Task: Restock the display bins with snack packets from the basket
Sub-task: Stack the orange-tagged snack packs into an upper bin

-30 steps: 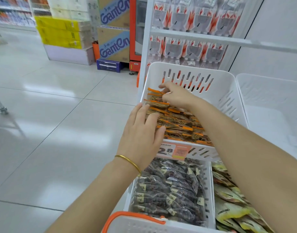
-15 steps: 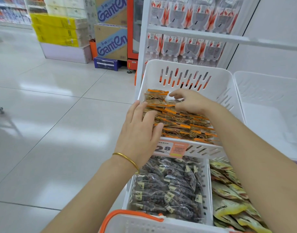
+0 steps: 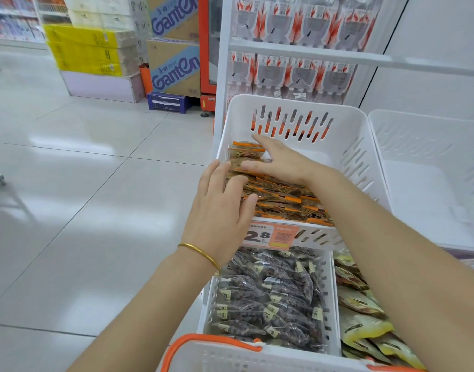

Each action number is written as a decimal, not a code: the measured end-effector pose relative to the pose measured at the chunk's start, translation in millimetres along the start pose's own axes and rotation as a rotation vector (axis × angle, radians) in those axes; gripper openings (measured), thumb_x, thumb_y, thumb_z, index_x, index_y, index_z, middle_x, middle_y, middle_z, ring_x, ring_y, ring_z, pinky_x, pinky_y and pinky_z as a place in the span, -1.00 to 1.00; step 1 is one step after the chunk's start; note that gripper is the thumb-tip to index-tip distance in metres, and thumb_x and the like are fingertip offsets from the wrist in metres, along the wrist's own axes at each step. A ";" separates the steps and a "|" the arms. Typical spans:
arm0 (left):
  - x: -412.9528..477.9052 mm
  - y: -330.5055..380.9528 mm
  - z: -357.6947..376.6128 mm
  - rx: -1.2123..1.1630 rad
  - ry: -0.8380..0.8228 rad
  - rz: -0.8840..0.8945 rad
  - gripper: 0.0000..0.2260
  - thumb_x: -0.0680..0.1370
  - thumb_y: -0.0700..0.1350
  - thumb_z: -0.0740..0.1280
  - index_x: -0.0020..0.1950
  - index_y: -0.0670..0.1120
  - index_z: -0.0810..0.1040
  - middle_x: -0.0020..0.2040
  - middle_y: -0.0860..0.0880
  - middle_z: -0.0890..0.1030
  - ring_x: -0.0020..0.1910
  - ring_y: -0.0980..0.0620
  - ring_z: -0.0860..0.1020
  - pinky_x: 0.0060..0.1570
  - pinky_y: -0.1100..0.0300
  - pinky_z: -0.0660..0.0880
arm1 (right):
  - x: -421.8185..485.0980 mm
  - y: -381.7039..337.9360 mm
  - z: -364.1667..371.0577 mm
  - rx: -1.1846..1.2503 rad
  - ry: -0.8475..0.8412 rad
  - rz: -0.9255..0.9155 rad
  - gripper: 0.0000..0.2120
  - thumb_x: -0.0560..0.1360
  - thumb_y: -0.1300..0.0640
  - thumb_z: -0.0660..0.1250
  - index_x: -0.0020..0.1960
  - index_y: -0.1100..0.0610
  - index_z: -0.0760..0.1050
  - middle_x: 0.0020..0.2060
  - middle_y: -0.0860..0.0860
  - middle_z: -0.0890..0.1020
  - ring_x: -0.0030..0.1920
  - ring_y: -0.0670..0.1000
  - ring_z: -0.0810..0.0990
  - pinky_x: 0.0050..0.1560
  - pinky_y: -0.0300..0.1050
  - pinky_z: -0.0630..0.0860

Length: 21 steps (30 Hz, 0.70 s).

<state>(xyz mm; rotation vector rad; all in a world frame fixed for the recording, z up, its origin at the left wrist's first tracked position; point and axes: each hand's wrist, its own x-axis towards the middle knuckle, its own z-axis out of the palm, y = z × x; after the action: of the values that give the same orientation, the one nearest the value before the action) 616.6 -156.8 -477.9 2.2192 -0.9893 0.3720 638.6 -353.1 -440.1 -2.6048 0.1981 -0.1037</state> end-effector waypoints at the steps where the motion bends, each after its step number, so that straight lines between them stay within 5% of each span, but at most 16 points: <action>1: 0.4 0.0 -0.1 -0.003 -0.005 -0.007 -0.51 0.54 0.15 -0.05 0.26 -0.10 0.45 0.44 -0.12 0.28 0.49 -0.03 0.02 0.43 0.12 0.06 | 2.6 0.3 2.0 -0.003 -0.010 0.003 -0.07 0.32 -0.44 0.25 0.53 -0.07 0.01 0.52 -0.05 0.12 0.49 0.01 0.15 0.45 0.14 0.19; 6: 0.4 -1.1 1.0 -0.007 0.005 0.006 -0.44 0.51 0.17 -0.11 0.27 -0.10 0.45 0.43 -0.12 0.29 0.49 -0.03 0.03 0.43 0.13 0.05 | 6.8 -1.3 3.4 0.008 -0.069 -0.016 -0.01 0.26 -0.47 0.26 0.53 -0.08 0.01 0.52 -0.07 0.11 0.49 -0.01 0.14 0.45 0.11 0.19; 13: -0.3 -1.1 0.3 -0.026 0.014 0.010 -0.44 0.51 0.17 -0.10 0.27 -0.09 0.45 0.43 -0.11 0.29 0.49 -0.03 0.03 0.41 0.18 0.01 | 8.6 -7.8 2.7 -0.110 0.065 -0.021 -0.35 0.52 -0.31 0.11 0.50 0.00 0.16 0.46 0.00 0.28 0.43 0.04 0.29 0.38 0.11 0.28; 16: 0.0 -0.3 -0.6 -0.029 0.014 0.010 -0.45 0.51 0.17 -0.10 0.27 -0.09 0.45 0.43 -0.11 0.28 0.49 -0.02 0.02 0.40 0.21 -0.01 | 6.5 -12.3 1.4 0.025 0.056 -0.037 -0.49 0.59 -0.22 0.03 0.42 0.03 0.31 0.38 0.01 0.40 0.35 0.02 0.37 0.30 -0.03 0.30; 21: -0.1 0.9 -1.7 -0.034 0.009 0.001 -0.54 0.55 0.12 -0.03 0.28 -0.08 0.44 0.44 -0.10 0.27 0.50 0.00 0.00 0.40 0.22 -0.03 | 6.9 -13.1 2.5 0.141 0.092 0.010 -0.49 0.53 0.01 0.24 0.44 -0.03 0.21 0.44 0.01 0.30 0.39 0.05 0.31 0.30 0.02 0.31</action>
<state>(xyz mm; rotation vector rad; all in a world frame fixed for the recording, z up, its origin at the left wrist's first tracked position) 615.9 -156.0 -476.3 2.1850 -0.9851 0.3627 647.3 -341.8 -435.4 -2.4607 0.2278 -0.2267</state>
